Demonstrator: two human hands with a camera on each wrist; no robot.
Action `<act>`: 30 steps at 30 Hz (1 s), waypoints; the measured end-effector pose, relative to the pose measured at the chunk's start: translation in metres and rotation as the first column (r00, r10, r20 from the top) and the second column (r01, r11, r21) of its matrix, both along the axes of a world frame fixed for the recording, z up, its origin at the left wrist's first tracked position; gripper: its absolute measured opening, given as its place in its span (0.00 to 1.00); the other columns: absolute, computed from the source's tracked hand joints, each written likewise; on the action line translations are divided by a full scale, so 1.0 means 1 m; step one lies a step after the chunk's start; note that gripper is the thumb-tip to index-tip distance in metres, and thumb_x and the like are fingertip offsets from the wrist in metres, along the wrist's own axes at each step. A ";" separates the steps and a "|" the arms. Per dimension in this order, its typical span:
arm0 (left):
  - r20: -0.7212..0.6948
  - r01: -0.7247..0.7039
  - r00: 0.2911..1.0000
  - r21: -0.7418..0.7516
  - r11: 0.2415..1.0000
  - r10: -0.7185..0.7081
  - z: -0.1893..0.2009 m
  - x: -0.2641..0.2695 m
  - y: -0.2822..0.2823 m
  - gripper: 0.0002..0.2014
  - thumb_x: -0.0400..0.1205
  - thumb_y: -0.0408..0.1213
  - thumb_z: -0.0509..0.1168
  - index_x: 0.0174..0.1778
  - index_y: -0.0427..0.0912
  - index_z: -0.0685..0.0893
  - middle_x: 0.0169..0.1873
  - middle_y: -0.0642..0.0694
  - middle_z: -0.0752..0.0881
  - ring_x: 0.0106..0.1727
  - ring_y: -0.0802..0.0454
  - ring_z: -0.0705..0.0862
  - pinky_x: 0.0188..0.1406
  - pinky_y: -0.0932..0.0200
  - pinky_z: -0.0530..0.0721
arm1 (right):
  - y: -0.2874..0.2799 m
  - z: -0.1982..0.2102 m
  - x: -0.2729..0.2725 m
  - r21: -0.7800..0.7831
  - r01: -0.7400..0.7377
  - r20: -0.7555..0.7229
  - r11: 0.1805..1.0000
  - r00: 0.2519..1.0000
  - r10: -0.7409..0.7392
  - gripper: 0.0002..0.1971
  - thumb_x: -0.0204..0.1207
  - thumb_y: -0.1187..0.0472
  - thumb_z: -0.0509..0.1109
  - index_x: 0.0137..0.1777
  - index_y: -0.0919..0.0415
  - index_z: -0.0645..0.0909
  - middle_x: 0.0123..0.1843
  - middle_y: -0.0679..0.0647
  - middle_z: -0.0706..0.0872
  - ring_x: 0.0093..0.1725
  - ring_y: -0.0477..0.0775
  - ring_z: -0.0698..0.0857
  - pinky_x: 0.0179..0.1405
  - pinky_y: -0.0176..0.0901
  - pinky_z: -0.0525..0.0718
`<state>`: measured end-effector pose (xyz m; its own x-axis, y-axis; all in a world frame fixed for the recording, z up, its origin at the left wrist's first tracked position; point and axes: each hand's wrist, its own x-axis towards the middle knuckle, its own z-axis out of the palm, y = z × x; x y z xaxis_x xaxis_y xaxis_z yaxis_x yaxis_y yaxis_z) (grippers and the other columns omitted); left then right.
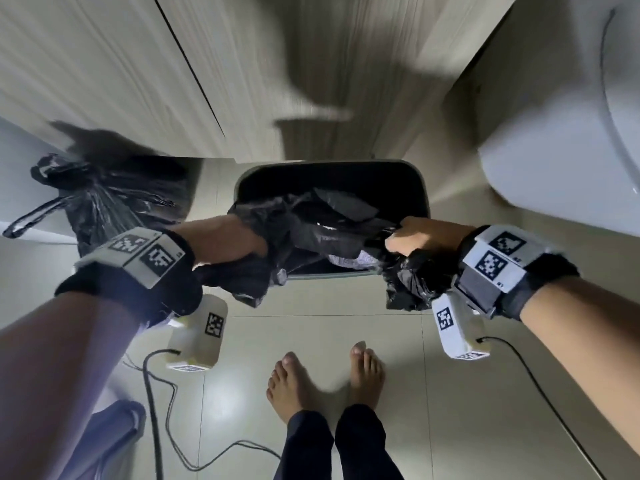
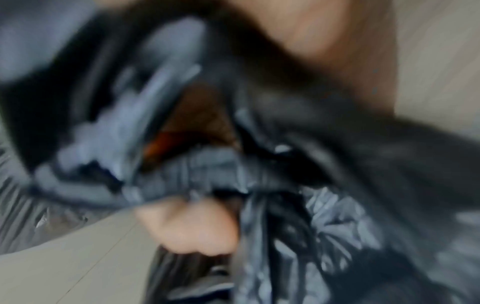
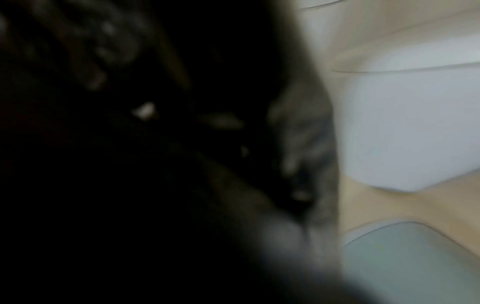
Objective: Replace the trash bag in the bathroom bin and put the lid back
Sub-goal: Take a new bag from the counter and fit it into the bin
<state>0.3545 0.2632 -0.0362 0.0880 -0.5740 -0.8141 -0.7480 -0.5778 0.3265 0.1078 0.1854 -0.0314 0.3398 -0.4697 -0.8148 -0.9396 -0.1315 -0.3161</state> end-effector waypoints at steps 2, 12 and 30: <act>0.017 -0.056 0.998 -0.136 0.989 0.059 -0.006 -0.001 -0.001 0.14 0.86 0.33 0.63 0.65 0.35 0.87 0.61 0.32 0.88 0.57 0.36 0.86 0.54 0.56 0.80 | -0.003 -0.012 -0.009 -0.148 0.034 0.093 0.988 0.995 -0.020 0.18 0.78 0.58 0.56 0.26 0.57 0.60 0.28 0.54 0.74 0.28 0.49 0.67 0.41 0.41 0.66; 0.202 -0.134 0.923 -0.628 0.767 0.327 -0.002 0.035 -0.017 0.13 0.79 0.36 0.73 0.59 0.45 0.92 0.52 0.37 0.91 0.54 0.37 0.87 0.57 0.54 0.80 | -0.028 0.024 -0.050 -0.027 0.230 0.242 0.973 0.946 -0.216 0.14 0.68 0.54 0.80 0.52 0.53 0.85 0.43 0.47 0.91 0.39 0.47 0.89 0.33 0.22 0.79; -0.154 -0.272 0.960 -0.718 0.641 0.235 0.001 0.035 -0.001 0.18 0.77 0.25 0.55 0.47 0.57 0.77 0.44 0.45 0.83 0.46 0.39 0.80 0.48 0.47 0.80 | -0.021 0.017 -0.027 0.259 0.688 0.598 0.678 0.437 -0.672 0.10 0.68 0.73 0.64 0.46 0.60 0.77 0.28 0.48 0.83 0.27 0.44 0.80 0.26 0.33 0.76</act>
